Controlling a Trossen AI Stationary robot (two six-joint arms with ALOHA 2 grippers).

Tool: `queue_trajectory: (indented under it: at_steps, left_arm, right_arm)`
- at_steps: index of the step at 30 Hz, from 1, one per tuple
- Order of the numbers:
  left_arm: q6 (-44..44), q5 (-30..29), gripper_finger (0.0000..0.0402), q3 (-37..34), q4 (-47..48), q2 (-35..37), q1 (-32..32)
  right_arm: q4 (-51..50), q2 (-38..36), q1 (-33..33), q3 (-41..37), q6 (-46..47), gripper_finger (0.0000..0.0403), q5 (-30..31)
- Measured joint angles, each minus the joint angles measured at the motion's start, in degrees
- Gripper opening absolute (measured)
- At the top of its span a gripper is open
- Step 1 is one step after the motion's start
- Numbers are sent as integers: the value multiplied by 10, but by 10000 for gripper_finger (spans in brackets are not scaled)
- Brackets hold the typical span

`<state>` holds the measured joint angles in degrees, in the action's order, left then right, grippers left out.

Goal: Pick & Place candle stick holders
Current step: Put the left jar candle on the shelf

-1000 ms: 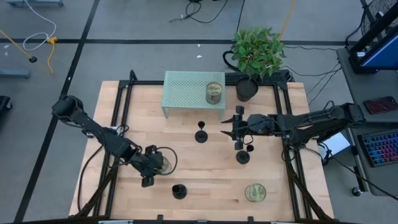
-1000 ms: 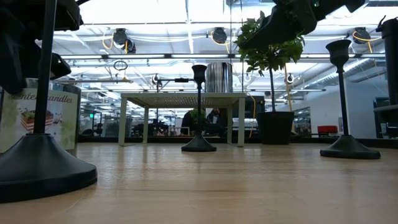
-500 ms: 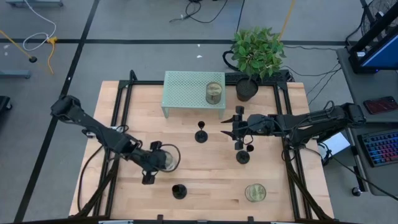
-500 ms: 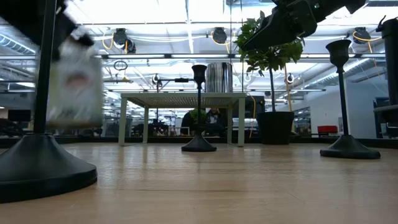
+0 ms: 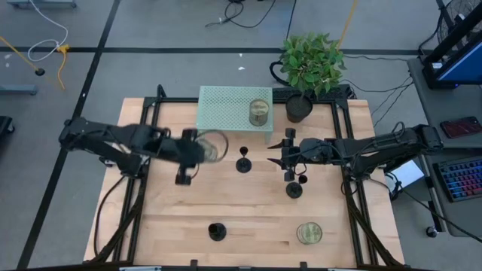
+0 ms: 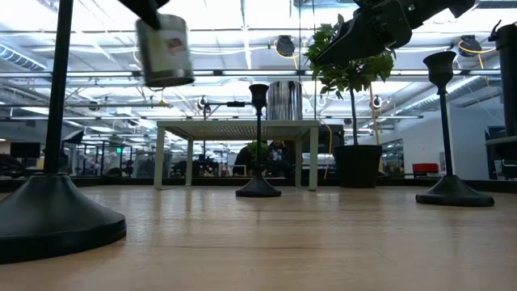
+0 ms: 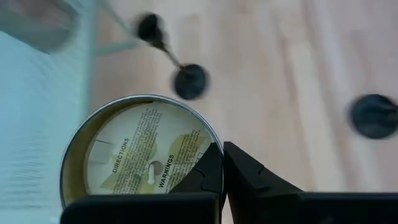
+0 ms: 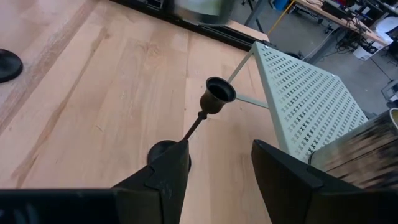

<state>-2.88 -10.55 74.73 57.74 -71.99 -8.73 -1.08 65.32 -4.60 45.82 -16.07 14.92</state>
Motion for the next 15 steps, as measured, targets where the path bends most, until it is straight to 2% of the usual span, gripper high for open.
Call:
queue_trajectory:
  at_steps: [3,6,11,15]
  left_arm:
    - [-88,5,4,2,-52,-1,61]
    - [-157,53,4,3,-106,-3,127]
    - [-213,131,4,3,-173,-41,219]
    - [-238,128,4,16,-159,-82,264]
  right_arm:
    - [0,0,0,0,2,169,0]
    - [0,0,0,0,2,169,0]
    - [0,1,0,0,2,169,0]
    - [-1,1,0,0,2,169,-1]
